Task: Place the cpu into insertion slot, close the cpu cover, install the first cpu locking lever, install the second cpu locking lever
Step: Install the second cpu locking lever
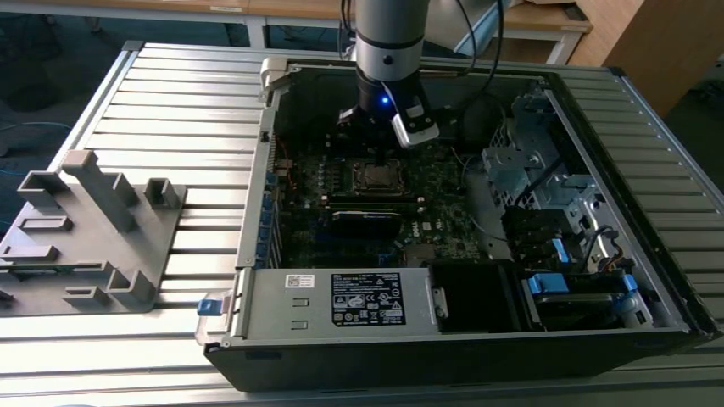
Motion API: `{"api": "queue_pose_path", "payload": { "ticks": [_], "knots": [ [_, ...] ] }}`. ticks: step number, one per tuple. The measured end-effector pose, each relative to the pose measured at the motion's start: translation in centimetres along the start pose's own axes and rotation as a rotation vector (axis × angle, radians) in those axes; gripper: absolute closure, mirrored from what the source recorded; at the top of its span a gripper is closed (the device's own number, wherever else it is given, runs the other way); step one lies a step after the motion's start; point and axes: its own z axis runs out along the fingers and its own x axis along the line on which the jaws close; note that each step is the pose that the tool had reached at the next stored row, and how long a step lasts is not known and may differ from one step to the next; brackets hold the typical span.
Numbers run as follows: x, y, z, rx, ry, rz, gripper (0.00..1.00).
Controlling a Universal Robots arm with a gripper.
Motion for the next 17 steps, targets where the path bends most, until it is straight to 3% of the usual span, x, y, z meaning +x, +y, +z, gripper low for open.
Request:
{"api": "queue_pose_path", "payload": {
  "ticks": [17],
  "knots": [
    [-0.01, 0.01, -0.15, 0.0000, 0.0000, 0.000, 0.89]
  ]
}}
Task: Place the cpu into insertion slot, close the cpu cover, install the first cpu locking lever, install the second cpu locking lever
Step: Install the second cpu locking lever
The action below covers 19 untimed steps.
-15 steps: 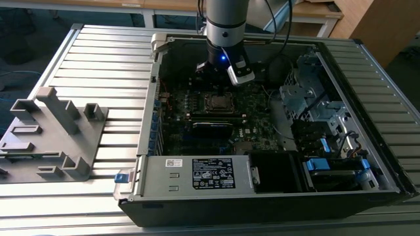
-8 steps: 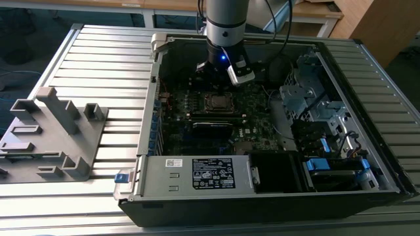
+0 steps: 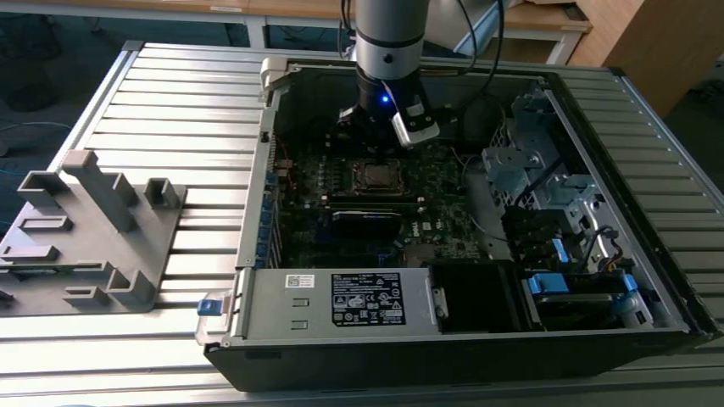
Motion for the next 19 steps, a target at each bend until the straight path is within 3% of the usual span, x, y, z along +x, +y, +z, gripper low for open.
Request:
{"api": "queue_pose_path", "payload": {
  "ticks": [19],
  "knots": [
    [-0.03, 0.04, -0.52, 0.0000, 0.0000, 0.000, 0.89]
  ]
}}
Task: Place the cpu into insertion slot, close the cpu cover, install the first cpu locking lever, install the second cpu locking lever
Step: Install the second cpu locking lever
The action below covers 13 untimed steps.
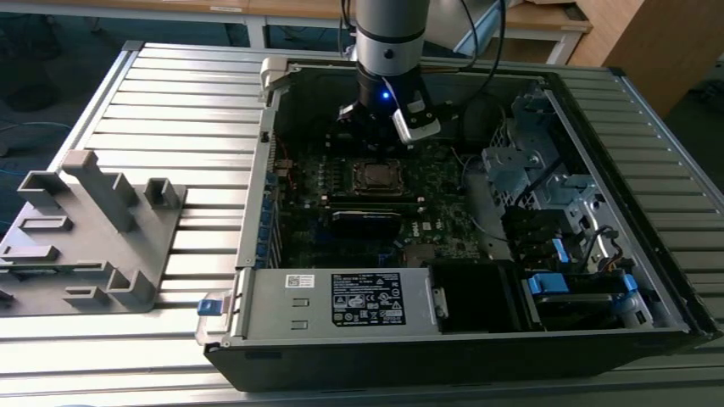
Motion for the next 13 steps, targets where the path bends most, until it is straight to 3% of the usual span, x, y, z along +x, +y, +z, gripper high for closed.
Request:
{"api": "queue_pose_path", "payload": {
  "ticks": [13],
  "knots": [
    [-0.04, 0.05, -0.70, -0.0001, -0.0001, 0.000, 0.89]
  ]
}}
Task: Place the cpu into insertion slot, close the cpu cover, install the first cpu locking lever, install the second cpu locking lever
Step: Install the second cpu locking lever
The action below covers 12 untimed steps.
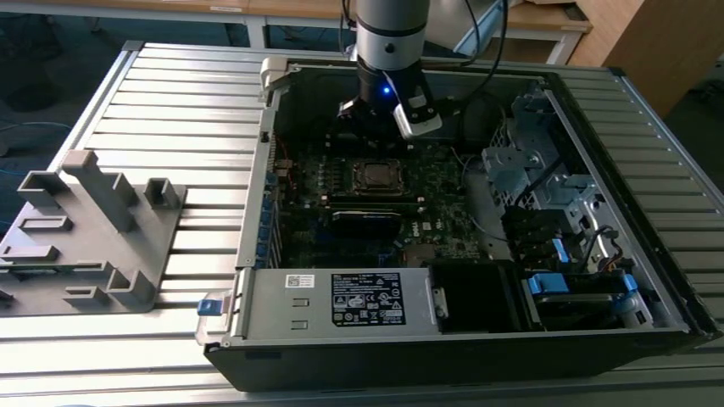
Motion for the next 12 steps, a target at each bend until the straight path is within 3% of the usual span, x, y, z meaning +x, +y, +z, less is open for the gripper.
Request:
{"api": "queue_pose_path", "payload": {
  "ticks": [5, 6, 9, 10, 12],
  "knots": [
    [-0.01, 0.00, -0.02, 0.0001, 0.0012, 0.000, 0.89],
    [-0.03, 0.00, -0.02, 0.0013, 0.0096, 0.000, 0.89],
    [-0.13, 0.02, 0.02, 0.0080, 0.0591, 0.004, 0.89],
    [-0.13, 0.01, 0.01, 0.0085, 0.0625, 0.004, 0.89],
    [-0.13, 0.01, 0.01, 0.0087, 0.0628, 0.004, 0.89]
  ]
}}
